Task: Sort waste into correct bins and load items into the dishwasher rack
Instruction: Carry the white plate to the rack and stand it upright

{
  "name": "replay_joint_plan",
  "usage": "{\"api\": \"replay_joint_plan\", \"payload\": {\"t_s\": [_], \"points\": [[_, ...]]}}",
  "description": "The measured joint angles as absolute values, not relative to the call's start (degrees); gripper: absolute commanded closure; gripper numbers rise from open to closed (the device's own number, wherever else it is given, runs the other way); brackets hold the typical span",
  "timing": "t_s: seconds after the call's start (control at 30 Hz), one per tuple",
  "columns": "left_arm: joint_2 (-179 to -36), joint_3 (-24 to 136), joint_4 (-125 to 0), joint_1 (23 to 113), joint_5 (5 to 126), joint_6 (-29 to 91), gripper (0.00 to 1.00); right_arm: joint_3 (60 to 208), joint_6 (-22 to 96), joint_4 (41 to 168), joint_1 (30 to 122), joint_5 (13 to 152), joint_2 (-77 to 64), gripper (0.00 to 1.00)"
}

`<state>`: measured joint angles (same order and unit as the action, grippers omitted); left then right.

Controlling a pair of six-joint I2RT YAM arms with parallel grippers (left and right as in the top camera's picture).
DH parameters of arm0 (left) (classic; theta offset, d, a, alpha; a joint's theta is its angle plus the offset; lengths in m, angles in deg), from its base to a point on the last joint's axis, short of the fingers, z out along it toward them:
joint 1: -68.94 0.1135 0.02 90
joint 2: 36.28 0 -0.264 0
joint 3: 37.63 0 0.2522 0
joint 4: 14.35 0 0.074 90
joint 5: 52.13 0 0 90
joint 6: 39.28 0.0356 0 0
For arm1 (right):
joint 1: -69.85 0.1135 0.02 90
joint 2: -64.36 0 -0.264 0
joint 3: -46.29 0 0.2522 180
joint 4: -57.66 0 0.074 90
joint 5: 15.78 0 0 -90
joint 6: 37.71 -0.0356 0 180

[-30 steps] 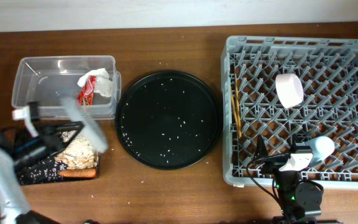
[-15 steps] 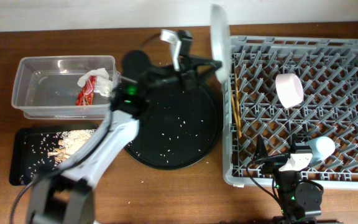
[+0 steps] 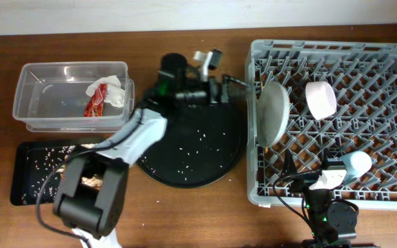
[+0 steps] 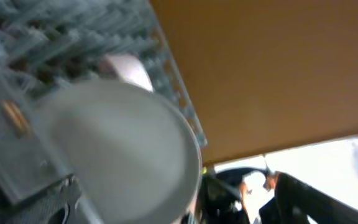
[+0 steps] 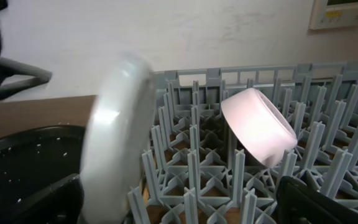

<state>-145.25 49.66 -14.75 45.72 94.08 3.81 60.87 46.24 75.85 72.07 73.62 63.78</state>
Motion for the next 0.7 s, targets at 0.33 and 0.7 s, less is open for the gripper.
{"api": "replay_joint_plan", "payload": {"t_s": [0.33,0.7], "points": [[-115.41,68.42,-90.68,53.63,43.91,37.01,0.00,60.83,46.27,75.80,72.07,73.60,63.71,0.02],[-98.56,68.02,-111.14,54.59,18.23,39.26,0.01,60.83,46.24,75.80,72.07,73.60,63.78,0.02]]}}
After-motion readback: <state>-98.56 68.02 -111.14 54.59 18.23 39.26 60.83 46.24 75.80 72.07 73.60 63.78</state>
